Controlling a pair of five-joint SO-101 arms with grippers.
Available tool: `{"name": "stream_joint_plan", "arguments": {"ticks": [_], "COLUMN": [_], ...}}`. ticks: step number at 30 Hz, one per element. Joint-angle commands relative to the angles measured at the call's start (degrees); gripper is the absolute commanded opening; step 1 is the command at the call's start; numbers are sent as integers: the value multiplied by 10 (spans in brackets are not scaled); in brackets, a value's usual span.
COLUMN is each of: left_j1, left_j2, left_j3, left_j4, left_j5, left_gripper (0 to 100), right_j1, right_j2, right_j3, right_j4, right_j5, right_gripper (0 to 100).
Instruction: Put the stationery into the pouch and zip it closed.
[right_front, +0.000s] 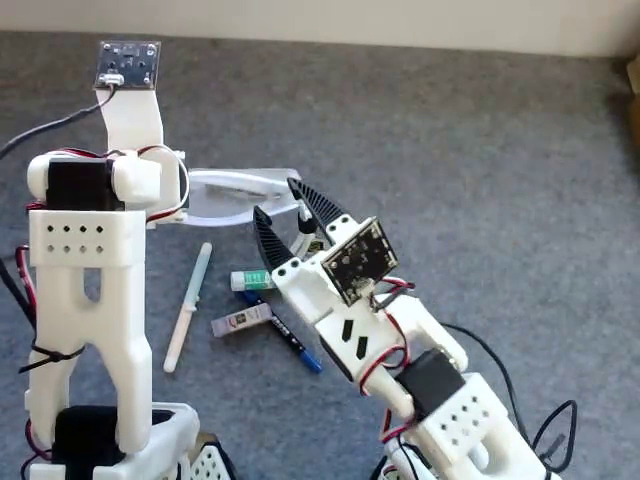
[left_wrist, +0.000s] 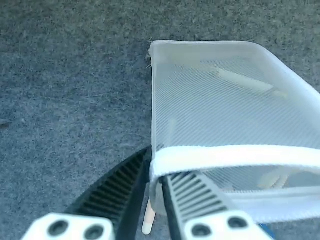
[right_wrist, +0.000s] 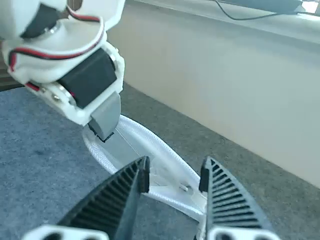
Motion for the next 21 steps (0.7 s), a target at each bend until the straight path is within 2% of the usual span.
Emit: {"name": "stream_joint_plan", "arguments": {"ticks": [1,5,10,12,16,21], "left_j1": [5,-31,-73,-79,-96,-125], "left_j2": [-6,-6,-6,-6,-6,-7], "left_j3": [-1,-16,-28,-28,-29,-29], "left_j4": [-15,-13,-14,-15,-16,-15], "left_j5": [6,12,21,22,23,40], "left_gripper": [7,7,7,7,7,7], "right_j1": [-4,-10,-57,-73,-91,-89], "right_j2": [-22,-22,-21,-21,-17,57], "right_j3": [-67,-109,-170,-182,-182,-182], "right_j4": [62,139,254,286,313,311], "right_j5": [6,9,11,34,75,77], "right_gripper": [159,159,159,159,159,159]}}
